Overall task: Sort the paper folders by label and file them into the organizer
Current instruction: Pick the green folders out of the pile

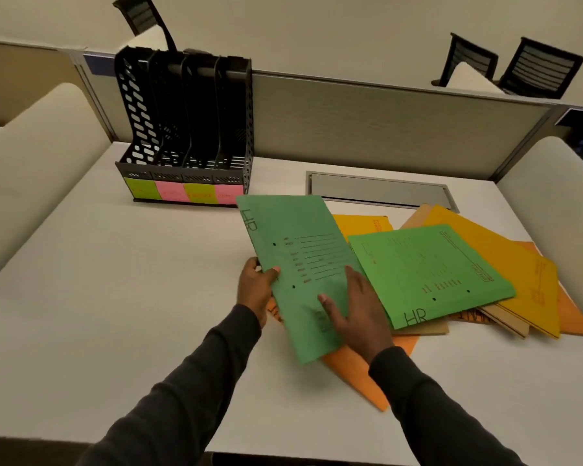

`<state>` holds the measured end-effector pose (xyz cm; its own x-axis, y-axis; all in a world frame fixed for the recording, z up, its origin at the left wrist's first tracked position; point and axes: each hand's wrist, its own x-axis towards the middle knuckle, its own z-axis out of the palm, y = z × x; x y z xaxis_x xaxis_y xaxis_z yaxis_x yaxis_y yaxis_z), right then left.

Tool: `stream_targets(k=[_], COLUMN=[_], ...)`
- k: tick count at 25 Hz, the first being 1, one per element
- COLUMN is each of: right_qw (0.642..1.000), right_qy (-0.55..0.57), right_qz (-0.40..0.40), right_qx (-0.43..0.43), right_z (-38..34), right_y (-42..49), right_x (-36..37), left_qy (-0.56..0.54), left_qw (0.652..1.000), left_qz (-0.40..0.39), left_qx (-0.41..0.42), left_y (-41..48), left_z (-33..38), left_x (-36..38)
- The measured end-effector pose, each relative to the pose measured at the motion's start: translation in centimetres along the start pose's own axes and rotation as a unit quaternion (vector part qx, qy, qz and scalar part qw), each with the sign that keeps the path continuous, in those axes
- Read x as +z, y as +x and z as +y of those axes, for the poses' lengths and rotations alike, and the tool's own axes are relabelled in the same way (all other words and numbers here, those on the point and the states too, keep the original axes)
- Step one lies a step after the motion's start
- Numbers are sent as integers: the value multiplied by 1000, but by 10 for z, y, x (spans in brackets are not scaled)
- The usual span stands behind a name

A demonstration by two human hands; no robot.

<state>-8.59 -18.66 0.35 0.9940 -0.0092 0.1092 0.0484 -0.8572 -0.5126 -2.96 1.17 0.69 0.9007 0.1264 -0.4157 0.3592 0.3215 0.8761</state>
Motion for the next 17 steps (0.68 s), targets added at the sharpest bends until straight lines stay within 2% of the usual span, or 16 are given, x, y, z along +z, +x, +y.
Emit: stream_targets(k=[3,6,7,9,10,11,12,14,15,16,17], right_qw=[994,973,947,859,823,801,785,772,772,774,776], right_qy=[83,195,274,444,495,524,541,553,549,539,526], right_qz=[65,7,-32,-112,-129,-136,-138,-145,-150,-157,-163], right_qx=[38,126,163,228,246,257,267,276,283,294,306], right_z=[-29,-58,-69,-94,-105,-118,-132,-160,-173,-186,-197], right_y=[25,42,44,42,40,38,38,37,37,36,35], right_x=[3,25,35,59,70,84,99,126,140,153,165], left_qy=[-24,-4,16,76,129,205,303,502,569,610,635], left_qw=[1000,1000,999,995,987,969,938,836,789,760,744], left_qz=[-1,7,14,43,67,99,134,185,191,183,162], left_qx=[9,24,33,56,73,90,105,123,130,134,131], left_y=[6,14,16,22,26,30,33,37,36,34,31], left_z=[34,58,64,70,71,72,72,63,56,46,33], left_x=[-63,-127,-146,-179,-192,-207,-223,-244,-249,-253,-253])
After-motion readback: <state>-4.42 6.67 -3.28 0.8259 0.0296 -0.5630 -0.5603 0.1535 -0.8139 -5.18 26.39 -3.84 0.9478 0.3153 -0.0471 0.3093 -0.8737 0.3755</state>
